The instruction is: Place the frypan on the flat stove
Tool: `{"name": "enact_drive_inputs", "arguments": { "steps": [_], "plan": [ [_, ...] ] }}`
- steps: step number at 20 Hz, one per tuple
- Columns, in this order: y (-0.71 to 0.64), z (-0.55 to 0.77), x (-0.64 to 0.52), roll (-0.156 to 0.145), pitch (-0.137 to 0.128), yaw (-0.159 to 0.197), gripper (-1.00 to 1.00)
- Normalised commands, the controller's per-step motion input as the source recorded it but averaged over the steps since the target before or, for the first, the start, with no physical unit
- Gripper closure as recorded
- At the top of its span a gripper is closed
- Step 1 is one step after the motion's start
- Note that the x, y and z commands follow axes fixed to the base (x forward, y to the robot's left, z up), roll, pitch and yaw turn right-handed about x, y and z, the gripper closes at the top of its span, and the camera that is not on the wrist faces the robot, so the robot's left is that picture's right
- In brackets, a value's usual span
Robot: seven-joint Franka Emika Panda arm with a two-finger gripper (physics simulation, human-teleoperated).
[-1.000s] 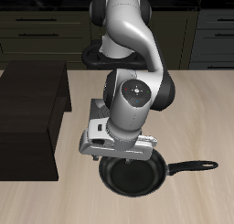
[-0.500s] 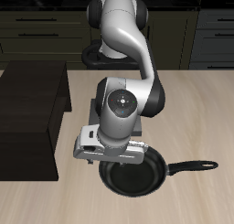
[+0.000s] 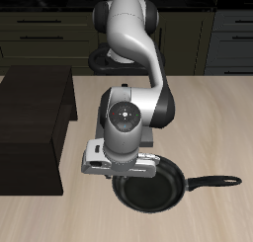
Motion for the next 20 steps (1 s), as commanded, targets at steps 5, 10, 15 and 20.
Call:
{"name": "enact_drive_inputs", "arguments": {
  "steps": [5,10,15,20],
  "plan": [
    [-0.01,0.02,-0.12,0.039,-0.017,0.039,1.00],
    [-0.11,-0.06,-0.10,0.010,0.012,-0.023,1.00],
    [0.06,0.04,-0.14,0.047,-0.007,0.000,1.00],
    [0.14,0.40,-0.14,0.057,-0.042,-0.010,1.00]
  ]
}}
